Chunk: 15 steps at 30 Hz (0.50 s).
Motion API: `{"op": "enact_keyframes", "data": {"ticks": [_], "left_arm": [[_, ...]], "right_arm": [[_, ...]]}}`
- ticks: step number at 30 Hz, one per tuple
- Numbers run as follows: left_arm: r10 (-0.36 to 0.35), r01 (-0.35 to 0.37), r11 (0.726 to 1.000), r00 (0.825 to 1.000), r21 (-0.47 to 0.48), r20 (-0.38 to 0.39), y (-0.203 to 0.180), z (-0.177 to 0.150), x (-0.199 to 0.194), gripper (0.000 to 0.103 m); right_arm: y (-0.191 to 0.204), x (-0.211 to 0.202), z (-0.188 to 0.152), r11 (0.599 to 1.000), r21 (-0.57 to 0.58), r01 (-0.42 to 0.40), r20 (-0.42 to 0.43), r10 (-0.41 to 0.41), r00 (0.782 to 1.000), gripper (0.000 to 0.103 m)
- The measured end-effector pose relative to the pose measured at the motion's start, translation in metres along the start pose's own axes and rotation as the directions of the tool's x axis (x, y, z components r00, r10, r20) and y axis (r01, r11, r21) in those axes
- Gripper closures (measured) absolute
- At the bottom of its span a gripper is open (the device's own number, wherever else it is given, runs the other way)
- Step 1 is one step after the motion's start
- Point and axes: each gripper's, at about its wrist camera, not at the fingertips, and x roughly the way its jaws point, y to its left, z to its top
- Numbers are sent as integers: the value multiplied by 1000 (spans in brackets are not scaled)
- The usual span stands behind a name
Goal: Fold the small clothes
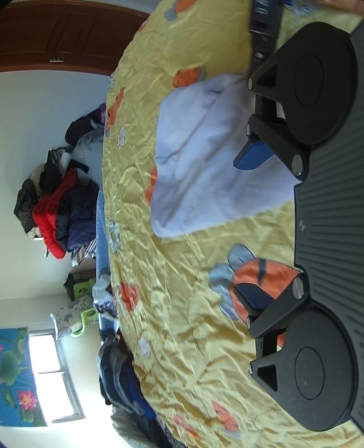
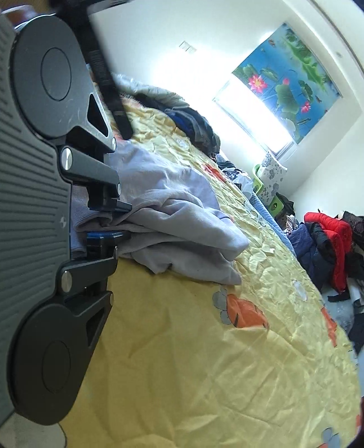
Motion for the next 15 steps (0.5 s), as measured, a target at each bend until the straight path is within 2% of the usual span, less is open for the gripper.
{"op": "enact_keyframes", "data": {"ticks": [4, 6, 7, 9, 10, 15], "left_arm": [[-11, 10, 999, 1000, 42, 21, 3, -23, -20, 14], [-23, 18, 995, 999, 99, 47, -1, -33, -32, 14], [-23, 15, 991, 998, 132, 61, -4, -38, -37, 14], [-18, 3, 981, 997, 192, 77, -12, -45, -42, 11], [-18, 1, 976, 997, 217, 78, -17, -48, -42, 9], [-61, 36, 959, 995, 280, 82, -43, -51, -41, 9]], "right_arm": [[-5, 4, 5, 997, 68, -23, -49, 26, 998, 80], [-6, 8, 5, 995, 81, -54, -93, 61, 994, 64], [-4, 8, 3, 994, 83, -73, -101, 81, 992, 62], [-1, 9, 2, 995, 73, -66, -108, 74, 991, 72], [1, 8, 2, 996, 69, -65, -111, 72, 991, 86], [11, -1, 16, 977, 136, -163, -59, 173, 983, 89]]}}
